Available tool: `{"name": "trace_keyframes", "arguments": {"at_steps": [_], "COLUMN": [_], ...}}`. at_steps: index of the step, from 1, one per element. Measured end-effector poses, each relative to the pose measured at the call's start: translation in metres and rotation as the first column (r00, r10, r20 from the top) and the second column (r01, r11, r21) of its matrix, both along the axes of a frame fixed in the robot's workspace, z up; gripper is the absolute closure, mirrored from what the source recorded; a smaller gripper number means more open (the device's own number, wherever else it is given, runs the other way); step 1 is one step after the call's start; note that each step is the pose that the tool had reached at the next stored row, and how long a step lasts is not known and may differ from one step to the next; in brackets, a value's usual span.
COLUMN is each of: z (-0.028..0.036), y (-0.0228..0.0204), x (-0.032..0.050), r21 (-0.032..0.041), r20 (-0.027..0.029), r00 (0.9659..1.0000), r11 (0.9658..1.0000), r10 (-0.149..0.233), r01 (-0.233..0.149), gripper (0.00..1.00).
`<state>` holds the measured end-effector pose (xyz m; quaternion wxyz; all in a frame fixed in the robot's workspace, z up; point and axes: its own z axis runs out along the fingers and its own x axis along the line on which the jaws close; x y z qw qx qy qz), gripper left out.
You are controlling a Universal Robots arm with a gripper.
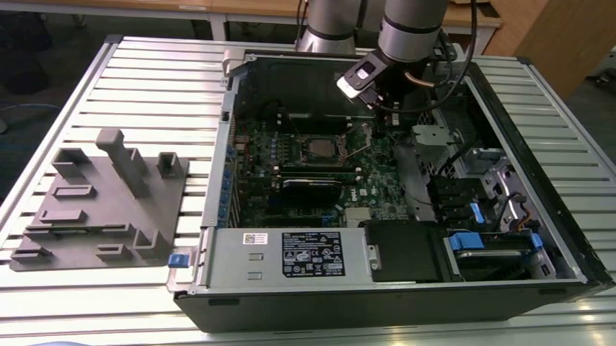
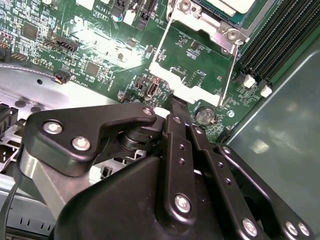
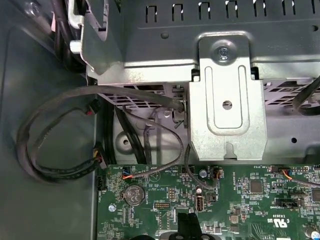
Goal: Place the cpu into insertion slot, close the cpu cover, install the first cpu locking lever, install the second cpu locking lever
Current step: 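Close the cpu cover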
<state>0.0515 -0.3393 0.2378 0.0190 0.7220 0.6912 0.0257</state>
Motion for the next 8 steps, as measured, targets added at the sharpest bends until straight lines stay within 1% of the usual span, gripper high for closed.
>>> {"name": "trace_keyframes", "arguments": {"at_steps": [4,6,8], "z": [-0.0002,-0.0002,-0.0001], "y": [0.0,0.0001,0.0], "x": [-0.0008,-0.0045,-0.01], "r21": [0.0004,0.0003,0.0003], "r20": [0.0001,0.0007,0.0035], "r00": [1.0,1.0,1.0], "r11": [1.0,1.0,1.0], "r10": [0.0,0.0,0.0], "r01": [0.0,0.0,0.0], "gripper": [0.89,0.89,0.89]}}
